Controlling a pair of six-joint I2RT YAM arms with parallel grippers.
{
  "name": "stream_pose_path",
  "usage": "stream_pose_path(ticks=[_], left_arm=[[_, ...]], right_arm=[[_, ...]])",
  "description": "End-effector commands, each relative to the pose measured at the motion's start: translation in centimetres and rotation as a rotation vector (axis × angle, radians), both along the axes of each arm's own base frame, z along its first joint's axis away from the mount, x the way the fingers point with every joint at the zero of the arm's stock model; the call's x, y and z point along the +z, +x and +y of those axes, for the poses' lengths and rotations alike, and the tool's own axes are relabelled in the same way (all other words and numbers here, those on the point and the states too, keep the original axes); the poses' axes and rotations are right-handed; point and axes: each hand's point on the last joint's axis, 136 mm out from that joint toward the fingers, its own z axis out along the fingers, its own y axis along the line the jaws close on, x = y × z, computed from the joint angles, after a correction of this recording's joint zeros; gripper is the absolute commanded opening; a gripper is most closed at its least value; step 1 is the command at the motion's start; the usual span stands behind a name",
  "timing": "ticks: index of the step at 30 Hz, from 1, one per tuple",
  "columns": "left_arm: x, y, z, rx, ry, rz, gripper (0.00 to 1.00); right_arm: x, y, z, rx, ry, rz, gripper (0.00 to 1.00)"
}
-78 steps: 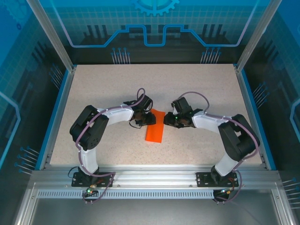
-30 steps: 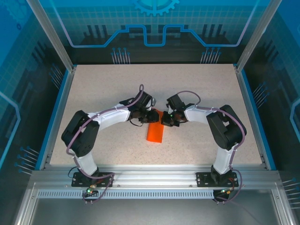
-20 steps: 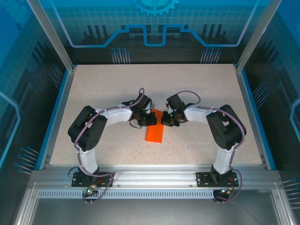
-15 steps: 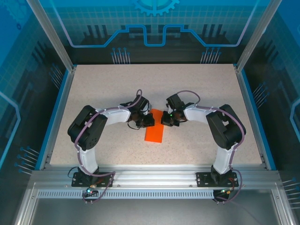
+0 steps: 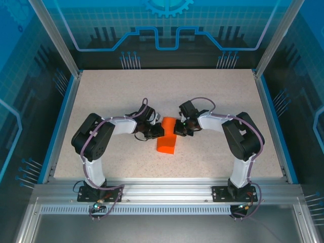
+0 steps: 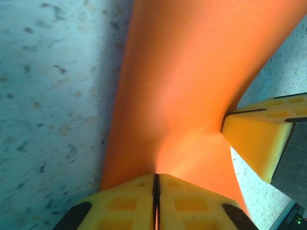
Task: Fold a paper plane with a square sheet of paper (fold left side to right side)
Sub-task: First fold the square sheet of paper in half at the center of the table, then hold the square sheet of paper at the center of the table.
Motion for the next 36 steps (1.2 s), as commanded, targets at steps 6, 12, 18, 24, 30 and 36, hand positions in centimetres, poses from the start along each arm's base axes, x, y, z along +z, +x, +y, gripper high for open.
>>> stream_pose_path(ticks=[6, 12, 18, 24, 30, 36], left_arm=[[-0.7, -1.7, 4.6, 0.070, 0.061, 0.065, 0.11], [3.4, -0.6, 3.7, 0.039, -0.017, -0.058, 0.11], [5.4, 0.2, 0.8, -0.001, -0.152, -0.092, 0.10], [3.3, 0.2, -2.0, -0.055, -0.137, -0.052, 0.10], [1.1, -0.4, -2.0, -0.057, -0.090, -0.014, 0.10], [-0.5, -1.4, -1.1, -0.055, -0.045, 0.027, 0.10]], right_arm=[[-5.0, -4.2, -3.7, -0.012, -0.190, 0.172, 0.06], [-4.7, -3.9, -3.1, 0.002, -0.161, 0.156, 0.06], [-4.5, -3.8, -2.7, 0.012, -0.152, 0.150, 0.06], [-4.4, -3.8, -2.6, 0.019, -0.151, 0.143, 0.06], [-4.2, -3.8, -2.5, 0.025, -0.147, 0.141, 0.06], [-3.7, -3.5, -2.0, 0.043, -0.127, 0.121, 0.06]])
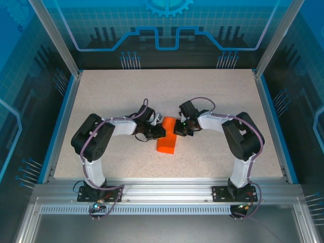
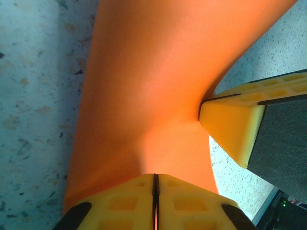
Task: Fold a paper plane with a square sheet of paper (fold left side to right side)
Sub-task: Hold the square sheet of paper at the center of the table.
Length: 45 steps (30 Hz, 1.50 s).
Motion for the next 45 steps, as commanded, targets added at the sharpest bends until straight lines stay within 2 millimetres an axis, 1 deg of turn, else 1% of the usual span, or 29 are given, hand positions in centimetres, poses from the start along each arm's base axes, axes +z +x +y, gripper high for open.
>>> stream_pose_path(ticks=[1, 3, 5, 8, 11, 13, 16, 20, 25, 28, 34, 41, 45], left_arm=[[-1.6, -0.9, 0.7, -0.001, 0.041, 0.043, 0.10], [-2.1, -1.2, 0.9, -0.002, 0.053, 0.054, 0.10], [-2.6, -1.4, 1.3, 0.003, 0.072, 0.062, 0.10], [-3.3, -1.6, 1.5, 0.007, 0.085, 0.078, 0.10], [-3.7, -1.7, 1.5, 0.010, 0.090, 0.086, 0.10], [-3.8, -1.7, 1.6, 0.011, 0.094, 0.086, 0.10], [-3.8, -1.7, 1.6, 0.011, 0.099, 0.083, 0.10], [-3.7, -1.7, 1.5, 0.010, 0.097, 0.082, 0.10], [-3.7, -1.7, 1.5, 0.008, 0.100, 0.082, 0.09], [-3.7, -1.8, 1.4, 0.006, 0.101, 0.083, 0.09], [-3.5, -1.8, 1.4, 0.005, 0.098, 0.082, 0.09], [-3.2, -2.4, 1.5, -0.005, 0.098, 0.094, 0.10], [-3.1, -3.3, 1.7, -0.017, 0.102, 0.110, 0.10]], right_arm=[[-3.5, -3.3, -1.9, 0.037, -0.122, 0.113, 0.06], [-2.3, -2.4, -1.1, 0.061, -0.075, 0.061, 0.06], [-0.3, -1.3, 0.0, 0.095, -0.022, -0.013, 0.07], [2.8, -0.1, 0.8, 0.127, 0.022, -0.110, 0.07], [5.0, 0.8, 1.4, 0.138, 0.068, -0.179, 0.07], [6.1, 1.3, 2.1, 0.144, 0.108, -0.214, 0.07], [6.6, 2.0, 3.3, 0.153, 0.167, -0.226, 0.07], [6.0, 2.8, 5.1, 0.166, 0.229, -0.198, 0.07], [4.7, 3.7, 6.3, 0.177, 0.243, -0.166, 0.07], [3.4, 3.9, 6.5, 0.178, 0.232, -0.133, 0.07], [0.6, 4.0, 5.9, 0.170, 0.166, -0.084, 0.07], [-1.6, 3.9, 4.8, 0.159, 0.095, -0.046, 0.06], [-2.7, 3.6, 3.9, 0.143, 0.058, -0.010, 0.06]])
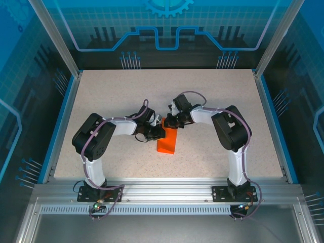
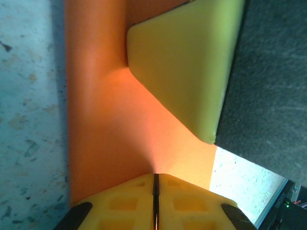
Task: Fold a paper plane with a square sheet of paper (fold left side to right side)
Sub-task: Hold the square sheet of paper at the center of the table, then first fold the square sheet of paper in half at the center of the table.
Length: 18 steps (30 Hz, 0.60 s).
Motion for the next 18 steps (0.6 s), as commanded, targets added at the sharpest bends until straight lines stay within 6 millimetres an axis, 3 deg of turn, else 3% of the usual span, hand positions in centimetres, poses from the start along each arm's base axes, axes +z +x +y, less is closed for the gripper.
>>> stream_pose_path(ticks=[1, 18], left_arm=[[-2.4, -3.4, 1.6, -0.020, 0.091, 0.103, 0.10], [-1.9, -10.0, 3.9, -0.030, 0.130, 0.187, 0.10]], right_arm=[[-3.3, -1.1, -1.7, -0.013, -0.112, 0.068, 0.06], [-4.0, -1.1, -2.3, -0.015, -0.128, 0.085, 0.06]])
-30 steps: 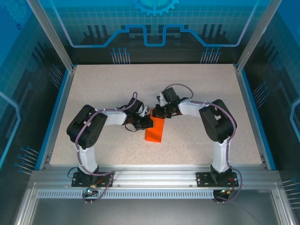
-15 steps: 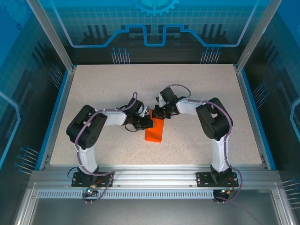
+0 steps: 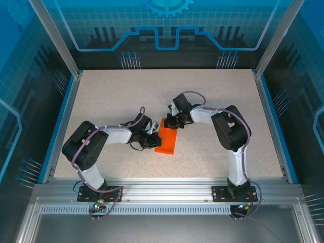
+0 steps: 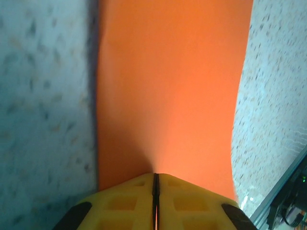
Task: Fold a paper plane with a square sheet of paper (fold left side to right side)
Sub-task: First fold the square sheet of paper in half at the center of the table.
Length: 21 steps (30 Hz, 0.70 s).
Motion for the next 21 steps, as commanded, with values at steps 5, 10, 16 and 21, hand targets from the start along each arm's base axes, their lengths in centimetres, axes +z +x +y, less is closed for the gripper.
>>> stream_pose_path(ticks=[5, 10, 16, 21], left_arm=[[-1.7, -6.2, 2.8, -0.008, 0.106, 0.176, 0.11], [-0.8, -6.7, 3.4, -0.007, 0.118, 0.158, 0.11], [3.6, -3.6, 2.1, -0.005, 0.069, 0.041, 0.15], [5.9, -0.2, 1.3, 0.022, 0.029, -0.038, 0.18]], right_arm=[[-3.9, -0.9, -2.2, -0.018, -0.121, 0.069, 0.06], [-3.9, -1.0, -2.0, -0.014, -0.115, 0.069, 0.06], [-3.6, -1.0, -1.7, -0.005, -0.101, 0.062, 0.06], [-3.2, -1.0, -1.6, 0.003, -0.099, 0.046, 0.06]])
